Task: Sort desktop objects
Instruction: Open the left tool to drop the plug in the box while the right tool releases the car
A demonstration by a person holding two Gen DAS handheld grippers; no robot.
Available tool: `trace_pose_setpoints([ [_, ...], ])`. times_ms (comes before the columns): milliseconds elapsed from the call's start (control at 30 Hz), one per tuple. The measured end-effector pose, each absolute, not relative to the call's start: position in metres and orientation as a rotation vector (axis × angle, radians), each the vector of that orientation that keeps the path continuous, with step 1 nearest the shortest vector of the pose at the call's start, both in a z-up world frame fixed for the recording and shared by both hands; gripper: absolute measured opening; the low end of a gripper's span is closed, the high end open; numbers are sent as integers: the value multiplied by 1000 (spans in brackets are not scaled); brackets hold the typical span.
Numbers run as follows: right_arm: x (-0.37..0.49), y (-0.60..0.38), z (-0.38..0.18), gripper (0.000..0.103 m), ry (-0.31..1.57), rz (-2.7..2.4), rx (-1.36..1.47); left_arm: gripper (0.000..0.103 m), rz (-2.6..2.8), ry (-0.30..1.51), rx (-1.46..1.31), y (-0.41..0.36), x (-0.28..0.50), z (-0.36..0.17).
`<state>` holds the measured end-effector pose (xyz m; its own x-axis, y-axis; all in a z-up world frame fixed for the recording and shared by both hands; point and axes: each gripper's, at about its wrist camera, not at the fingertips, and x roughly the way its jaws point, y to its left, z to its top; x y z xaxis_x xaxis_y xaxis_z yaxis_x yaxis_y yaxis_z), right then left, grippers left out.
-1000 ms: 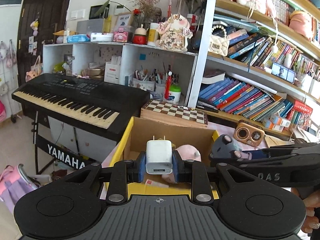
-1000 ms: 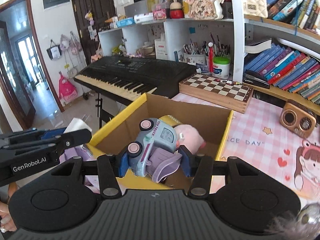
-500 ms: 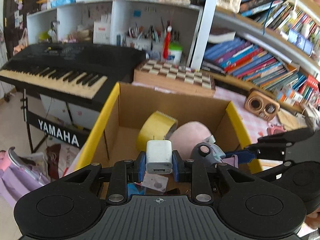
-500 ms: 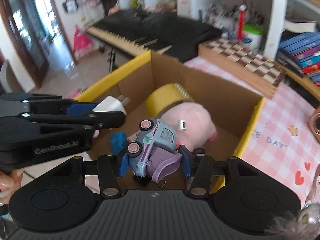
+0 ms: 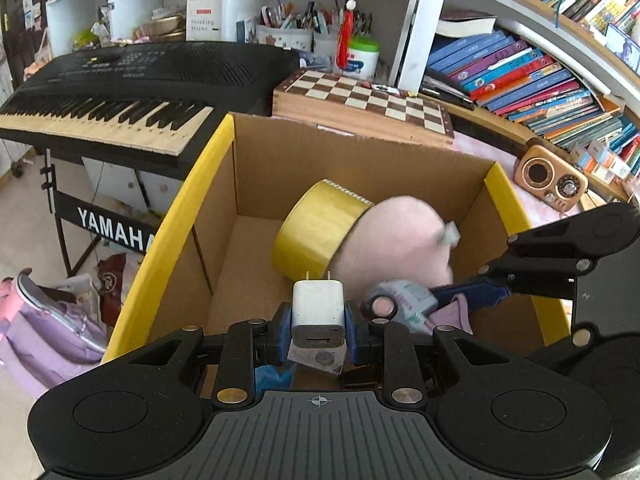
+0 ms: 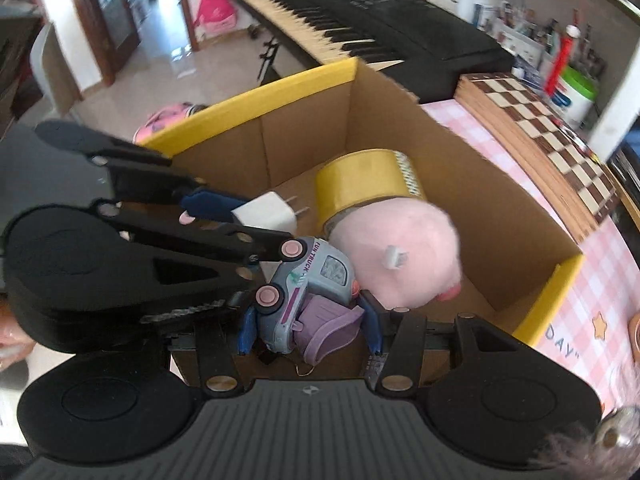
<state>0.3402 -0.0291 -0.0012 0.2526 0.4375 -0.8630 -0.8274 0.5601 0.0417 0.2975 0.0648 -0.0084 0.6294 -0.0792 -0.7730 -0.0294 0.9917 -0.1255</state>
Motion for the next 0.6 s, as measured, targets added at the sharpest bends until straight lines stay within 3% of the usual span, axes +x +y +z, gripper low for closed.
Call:
trace_pose_setpoints([
  [333, 375, -46, -20, 48, 1203, 933, -242, 25, -38, 970, -203, 77, 310, -22],
  [600, 378, -49, -20, 48, 1226, 947, -217, 25, -53, 990, -188, 81, 312, -29],
])
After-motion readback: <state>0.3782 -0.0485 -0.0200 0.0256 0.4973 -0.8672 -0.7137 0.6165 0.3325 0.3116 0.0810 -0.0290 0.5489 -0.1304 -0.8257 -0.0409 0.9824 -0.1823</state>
